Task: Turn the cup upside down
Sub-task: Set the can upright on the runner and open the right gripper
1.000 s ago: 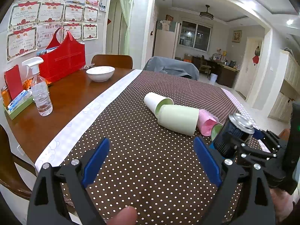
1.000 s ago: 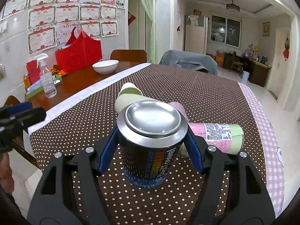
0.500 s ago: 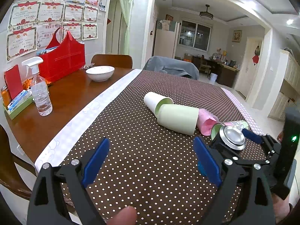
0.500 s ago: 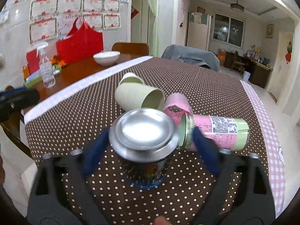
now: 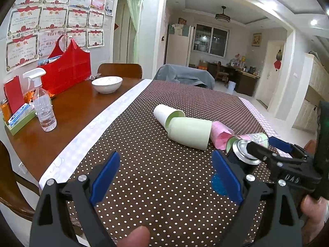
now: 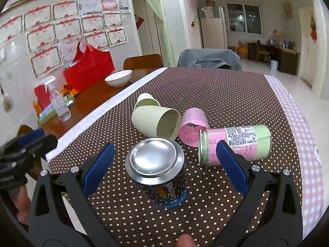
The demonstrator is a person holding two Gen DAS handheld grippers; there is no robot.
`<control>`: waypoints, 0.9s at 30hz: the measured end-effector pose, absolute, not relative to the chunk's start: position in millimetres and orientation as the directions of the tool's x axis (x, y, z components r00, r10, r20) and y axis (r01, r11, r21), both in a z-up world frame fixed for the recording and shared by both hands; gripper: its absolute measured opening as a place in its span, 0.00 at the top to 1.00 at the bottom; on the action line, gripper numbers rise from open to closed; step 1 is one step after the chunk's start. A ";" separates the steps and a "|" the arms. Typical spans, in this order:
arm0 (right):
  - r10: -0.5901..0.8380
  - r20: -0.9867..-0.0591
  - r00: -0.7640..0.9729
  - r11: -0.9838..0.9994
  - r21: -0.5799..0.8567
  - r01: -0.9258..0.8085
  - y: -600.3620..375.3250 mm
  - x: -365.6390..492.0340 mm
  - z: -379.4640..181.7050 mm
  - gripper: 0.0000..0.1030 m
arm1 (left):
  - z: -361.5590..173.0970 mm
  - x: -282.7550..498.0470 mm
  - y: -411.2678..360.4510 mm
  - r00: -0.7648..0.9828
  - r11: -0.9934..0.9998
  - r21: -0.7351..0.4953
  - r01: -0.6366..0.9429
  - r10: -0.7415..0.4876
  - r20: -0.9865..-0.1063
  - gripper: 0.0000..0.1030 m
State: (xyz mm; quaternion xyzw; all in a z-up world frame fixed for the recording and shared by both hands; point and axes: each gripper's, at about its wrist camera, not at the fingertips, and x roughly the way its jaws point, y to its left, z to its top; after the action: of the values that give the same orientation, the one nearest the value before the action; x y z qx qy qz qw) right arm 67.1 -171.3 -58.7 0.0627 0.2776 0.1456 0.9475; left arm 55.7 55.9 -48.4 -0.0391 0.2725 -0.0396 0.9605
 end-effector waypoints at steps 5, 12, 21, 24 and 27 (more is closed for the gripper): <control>0.304 -0.502 0.809 0.949 0.237 -0.209 -184.4 61.2 -47.8 0.06 | -41.6 49.5 48.9 0.853 0.994 -0.085 0.069 -0.103 -0.511 0.13; 0.323 -0.490 0.809 0.932 0.315 -0.181 -205.7 50.3 -30.8 0.06 | -28.6 39.1 36.7 0.865 0.994 -0.059 0.091 -0.108 -0.490 0.13; 0.273 -0.471 0.839 0.940 0.317 -0.128 -217.2 17.5 3.6 0.06 | -1.2 15.4 18.9 0.896 0.992 -0.016 0.125 -0.120 -0.427 0.13; 0.227 -0.448 0.865 0.954 0.279 -0.107 -217.3 -0.9 15.7 0.06 | 8.6 5.6 13.9 0.909 0.991 0.003 0.134 -0.121 -0.399 0.13; 0.173 -0.413 0.894 0.969 0.236 -0.079 -216.6 -19.4 26.0 0.06 | 17.1 -5.2 9.0 0.920 0.990 0.017 0.143 -0.127 -0.371 0.13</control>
State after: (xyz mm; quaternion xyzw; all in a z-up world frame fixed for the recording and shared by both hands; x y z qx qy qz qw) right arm -19.4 -216.6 26.0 0.1072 0.2209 0.0651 0.9672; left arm -5.2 9.0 17.1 0.0217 0.1879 -0.0690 0.9795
